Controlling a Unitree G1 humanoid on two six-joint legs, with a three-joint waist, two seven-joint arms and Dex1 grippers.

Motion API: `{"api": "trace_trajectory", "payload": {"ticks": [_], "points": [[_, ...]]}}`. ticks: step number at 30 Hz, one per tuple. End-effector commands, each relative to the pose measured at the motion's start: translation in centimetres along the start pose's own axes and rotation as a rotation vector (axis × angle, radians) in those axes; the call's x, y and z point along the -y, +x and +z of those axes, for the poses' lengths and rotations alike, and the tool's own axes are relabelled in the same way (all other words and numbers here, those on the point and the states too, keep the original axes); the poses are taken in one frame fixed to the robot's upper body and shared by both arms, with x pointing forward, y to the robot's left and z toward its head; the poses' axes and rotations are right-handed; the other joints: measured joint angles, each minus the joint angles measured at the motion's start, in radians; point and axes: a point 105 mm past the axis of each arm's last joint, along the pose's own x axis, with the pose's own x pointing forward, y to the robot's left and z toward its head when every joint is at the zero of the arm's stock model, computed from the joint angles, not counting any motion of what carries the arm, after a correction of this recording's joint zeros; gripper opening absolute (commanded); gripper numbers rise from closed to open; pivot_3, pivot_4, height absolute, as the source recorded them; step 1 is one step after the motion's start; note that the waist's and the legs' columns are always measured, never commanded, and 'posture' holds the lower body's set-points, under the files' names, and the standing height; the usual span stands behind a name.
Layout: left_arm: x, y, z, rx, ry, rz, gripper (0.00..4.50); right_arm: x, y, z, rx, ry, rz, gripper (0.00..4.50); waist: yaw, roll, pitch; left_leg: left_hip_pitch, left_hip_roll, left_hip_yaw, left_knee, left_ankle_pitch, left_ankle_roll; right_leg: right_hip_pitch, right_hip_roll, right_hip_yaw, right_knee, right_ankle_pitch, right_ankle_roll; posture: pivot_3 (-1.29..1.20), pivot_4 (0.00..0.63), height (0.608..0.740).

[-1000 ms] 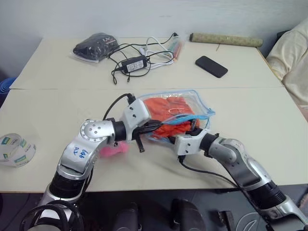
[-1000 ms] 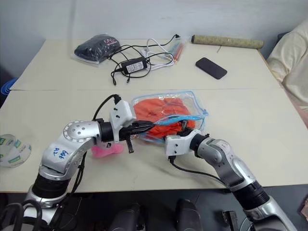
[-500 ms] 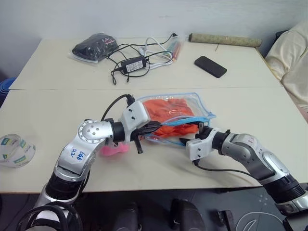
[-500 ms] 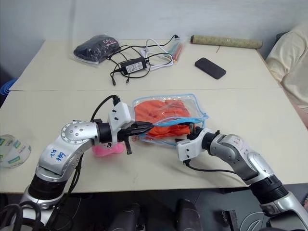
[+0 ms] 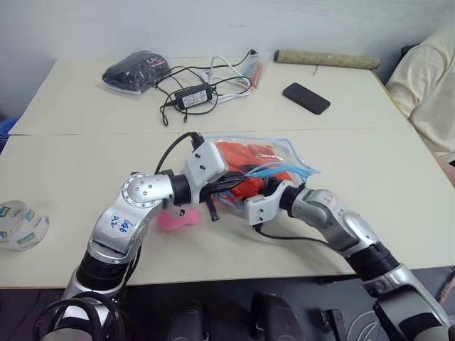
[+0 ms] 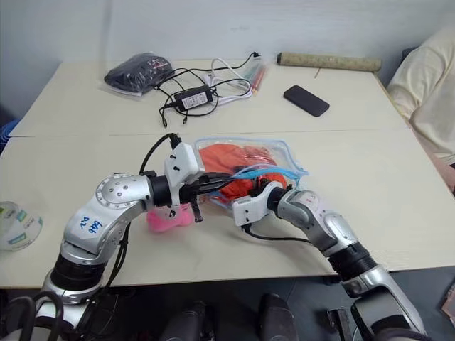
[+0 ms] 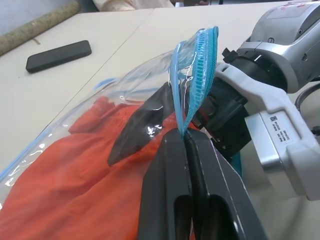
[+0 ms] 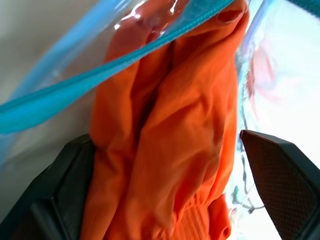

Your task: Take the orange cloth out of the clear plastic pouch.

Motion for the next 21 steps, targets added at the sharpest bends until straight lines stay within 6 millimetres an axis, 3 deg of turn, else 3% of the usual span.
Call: {"api": "trace_trajectory", "payload": {"ticks": [1,9,12,15,21], "points": [[0.2,-0.2,1.1,0.039,0.013,-0.003,0.00,-2.7,0.6,-1.2,-0.055,0.047,0.081,3.89,0.000,-0.001,0.000,0.000,0.000,0.000,0.000,0.000,0.000,0.001,0.000,0.000,0.000,0.000,0.000,0.00,0.150,0.740],[0.1,-0.4,0.6,0.032,-0.012,0.017,0.00,-4.5,-0.2,-1.6,-0.050,0.058,0.149,1.09,0.007,-0.001,0.000,0.000,0.000,-0.001,0.000,0.000,0.000,0.001,-0.001,0.000,0.000,0.000,0.000,0.00,0.150,0.740],[-0.5,-0.3,1.1,0.077,-0.107,0.052,0.00,-4.8,-0.5,-1.4,-0.040,0.052,0.161,0.15,0.010,-0.001,-0.001,0.000,-0.001,-0.002,0.000,0.000,0.000,0.002,-0.002,-0.001,0.000,0.000,0.000,0.00,0.150,0.740],[-1.6,-0.2,1.7,0.121,-0.212,0.104,0.00,-4.2,-0.6,-1.1,-0.028,0.036,0.135,0.03,0.011,-0.001,-0.001,0.000,-0.001,-0.006,0.001,0.000,0.001,0.006,-0.002,-0.005,-0.002,0.000,0.000,0.00,0.150,0.740],[-2.3,0.1,1.4,0.113,-0.235,0.143,0.00,-2.5,-1.2,0.2,0.026,-0.040,0.109,0.03,0.009,-0.001,-0.001,0.001,-0.002,-0.008,0.000,0.000,0.001,0.008,-0.002,-0.007,-0.004,0.000,0.000,0.00,0.150,0.740]]}}
